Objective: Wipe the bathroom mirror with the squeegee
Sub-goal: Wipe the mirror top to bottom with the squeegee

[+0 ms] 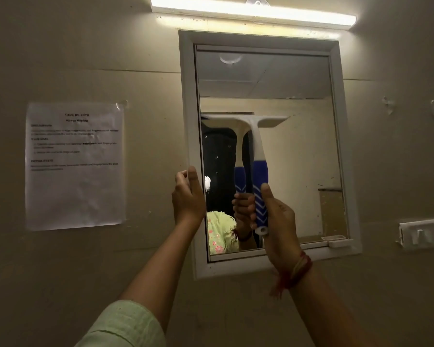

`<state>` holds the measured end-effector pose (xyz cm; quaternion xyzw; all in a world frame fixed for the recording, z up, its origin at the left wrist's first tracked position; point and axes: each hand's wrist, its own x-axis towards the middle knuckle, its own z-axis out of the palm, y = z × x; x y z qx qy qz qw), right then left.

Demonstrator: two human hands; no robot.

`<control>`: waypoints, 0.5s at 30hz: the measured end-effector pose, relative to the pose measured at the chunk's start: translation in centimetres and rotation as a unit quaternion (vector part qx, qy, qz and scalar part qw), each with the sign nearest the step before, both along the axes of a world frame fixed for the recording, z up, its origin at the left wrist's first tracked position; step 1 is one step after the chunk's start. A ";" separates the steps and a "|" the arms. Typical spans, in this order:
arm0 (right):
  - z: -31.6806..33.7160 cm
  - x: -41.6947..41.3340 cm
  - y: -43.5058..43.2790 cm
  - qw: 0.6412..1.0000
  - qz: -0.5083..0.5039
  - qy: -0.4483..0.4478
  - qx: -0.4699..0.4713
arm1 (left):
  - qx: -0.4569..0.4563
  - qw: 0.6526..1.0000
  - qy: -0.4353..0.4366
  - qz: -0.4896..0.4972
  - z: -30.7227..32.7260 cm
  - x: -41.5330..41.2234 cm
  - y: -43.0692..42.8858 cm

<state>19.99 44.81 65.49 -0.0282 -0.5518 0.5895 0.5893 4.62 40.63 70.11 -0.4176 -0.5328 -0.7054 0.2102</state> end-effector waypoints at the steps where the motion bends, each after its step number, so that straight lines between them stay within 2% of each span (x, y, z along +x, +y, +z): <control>1: 0.5 0.1 0.0 1.000 -0.002 0.000 -0.002 | 0.000 1.000 -0.001 -0.005 0.0 0.0 0.0; 4: 0.1 0.3 0.2 1.000 0.007 -0.006 -0.018 | 0.001 1.000 0.000 -0.010 -0.1 0.0 -0.1; 8: -3.8 0.7 -0.1 0.995 0.078 -0.018 -0.067 | -0.002 1.000 0.001 -0.015 0.0 -0.1 -0.1; 11: -4.3 0.6 -0.4 0.990 0.107 -0.017 -0.089 | 0.000 1.000 0.002 -0.016 0.0 -0.1 0.0; 15: -1.8 0.9 -0.9 0.995 0.067 -0.010 -0.071 | -0.001 1.000 0.003 -0.009 0.0 -0.1 0.1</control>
